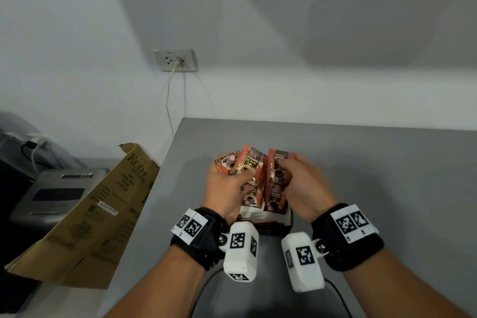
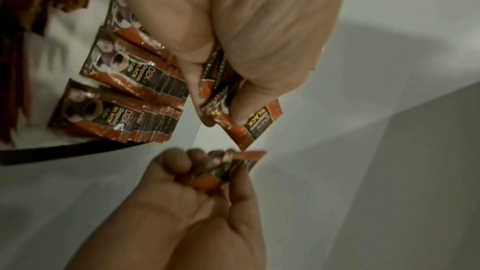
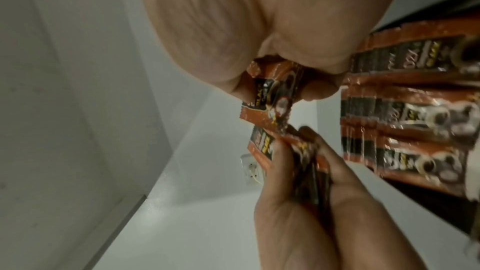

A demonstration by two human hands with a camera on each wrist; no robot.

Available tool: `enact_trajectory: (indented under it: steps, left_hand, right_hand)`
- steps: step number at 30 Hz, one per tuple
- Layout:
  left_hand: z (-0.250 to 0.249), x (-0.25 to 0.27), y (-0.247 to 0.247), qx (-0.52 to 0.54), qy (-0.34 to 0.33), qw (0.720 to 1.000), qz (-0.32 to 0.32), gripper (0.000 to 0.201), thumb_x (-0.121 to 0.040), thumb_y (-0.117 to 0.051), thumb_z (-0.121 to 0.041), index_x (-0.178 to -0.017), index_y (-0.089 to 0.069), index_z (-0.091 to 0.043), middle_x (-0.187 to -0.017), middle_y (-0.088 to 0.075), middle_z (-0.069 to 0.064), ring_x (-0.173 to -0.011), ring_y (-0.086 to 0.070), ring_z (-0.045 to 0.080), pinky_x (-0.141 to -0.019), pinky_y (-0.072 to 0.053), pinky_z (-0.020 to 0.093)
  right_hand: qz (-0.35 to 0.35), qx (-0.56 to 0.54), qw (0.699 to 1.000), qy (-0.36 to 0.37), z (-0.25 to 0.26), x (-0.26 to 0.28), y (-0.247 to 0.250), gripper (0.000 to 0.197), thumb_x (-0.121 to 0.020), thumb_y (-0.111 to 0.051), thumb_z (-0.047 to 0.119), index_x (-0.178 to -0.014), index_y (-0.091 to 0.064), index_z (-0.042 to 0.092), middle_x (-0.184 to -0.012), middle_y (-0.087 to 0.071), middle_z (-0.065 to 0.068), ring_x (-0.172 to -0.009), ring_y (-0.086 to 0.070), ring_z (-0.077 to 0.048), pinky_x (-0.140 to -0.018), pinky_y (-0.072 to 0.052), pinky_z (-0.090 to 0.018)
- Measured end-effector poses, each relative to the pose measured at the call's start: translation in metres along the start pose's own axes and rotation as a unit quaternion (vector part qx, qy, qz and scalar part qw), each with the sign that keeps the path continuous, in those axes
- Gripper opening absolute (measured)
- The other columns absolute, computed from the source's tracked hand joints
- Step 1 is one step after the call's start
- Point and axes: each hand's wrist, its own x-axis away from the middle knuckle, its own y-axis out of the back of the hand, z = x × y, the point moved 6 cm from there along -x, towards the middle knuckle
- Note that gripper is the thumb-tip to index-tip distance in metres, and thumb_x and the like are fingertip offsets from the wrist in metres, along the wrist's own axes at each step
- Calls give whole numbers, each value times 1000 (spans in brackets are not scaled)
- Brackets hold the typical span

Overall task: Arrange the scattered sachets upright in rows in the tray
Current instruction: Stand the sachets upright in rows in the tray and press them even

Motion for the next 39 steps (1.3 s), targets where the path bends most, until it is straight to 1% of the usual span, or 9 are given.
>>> enact_trajectory:
  steps: [3,6,9,14,20,25,31,36,39]
  left_hand:
    - [2,4,-12,16,-4,1000,15,37,-80,-58,25,-114,-57,10,-91,-70,20,-80,-70,29,-64,-58,35]
    - [7,6,-13,28,37,999,23,27,-85,-56,13,-111,-61,7,-92,-70,19,-78,-69,28,-61,-54,34]
    - [10,6,-3,76,87,993,-14,33,-91,-48,-1,-123,-53,7,-93,-70,21,-74,-67,28,-64,-54,37]
    - [3,2,-2,37,38,999,0,33,-89,-58,14,-108,-56,-12,-89,-72,10,-77,-71,26,-64,-60,37]
    - [1,0,-3,6,5,1000,-8,53,-77,-51,31,-109,-57,-10,-92,-65,16,-73,-66,25,-55,-55,32]
    - [-5,2,-4,-92,27,995,40,34,-72,-68,5,-103,-64,-8,-92,-68,20,-77,-66,29,-72,-58,45]
    - [-9,-1,6,-108,-13,994,1,41,-78,-68,18,-108,-60,-9,-90,-72,14,-74,-72,24,-56,-55,30]
    - [1,1,-4,-68,12,997,19,24,-91,-58,7,-110,-61,-8,-84,-72,7,-71,-71,18,-60,-58,34]
    - [4,-3,3,-28,50,998,-2,24,-97,-48,-4,-117,-62,-7,-85,-73,11,-68,-69,20,-54,-53,29]
  right_hand:
    - [15,11,1000,-18,-12,-1,-12,20,-98,-54,8,-110,-69,1,-101,-74,-20,-84,-70,-27,-80,-55,-42]
    - [-10,48,999,1,-6,-5,-10,19,-99,-53,8,-102,-71,6,-91,-76,-14,-73,-70,-21,-63,-56,-33]
    - [-32,44,998,18,3,-8,1,18,-100,-50,8,-94,-67,10,-85,-72,-11,-72,-64,-23,-63,-53,-32]
    - [13,64,998,18,0,-5,1,19,-100,-52,8,-105,-69,4,-97,-73,-21,-80,-65,-27,-76,-55,-41]
    - [23,127,991,18,-13,-1,-7,17,-99,-53,5,-107,-68,7,-97,-76,-16,-87,-73,-31,-73,-59,-39]
    - [16,384,917,109,19,-4,-2,4,-93,-60,20,-95,-64,20,-89,-72,-1,-83,-71,-21,-76,-56,-38]
    - [-31,110,992,46,4,-3,7,13,-98,-54,9,-100,-66,14,-88,-74,-7,-77,-68,-21,-72,-56,-37]
    - [-3,59,998,33,-8,-1,-4,16,-100,-51,6,-106,-65,9,-95,-75,-13,-82,-71,-26,-77,-60,-44]
    - [-41,22,999,18,-1,-4,8,15,-101,-49,5,-105,-63,10,-89,-72,-9,-67,-63,-16,-62,-53,-34]
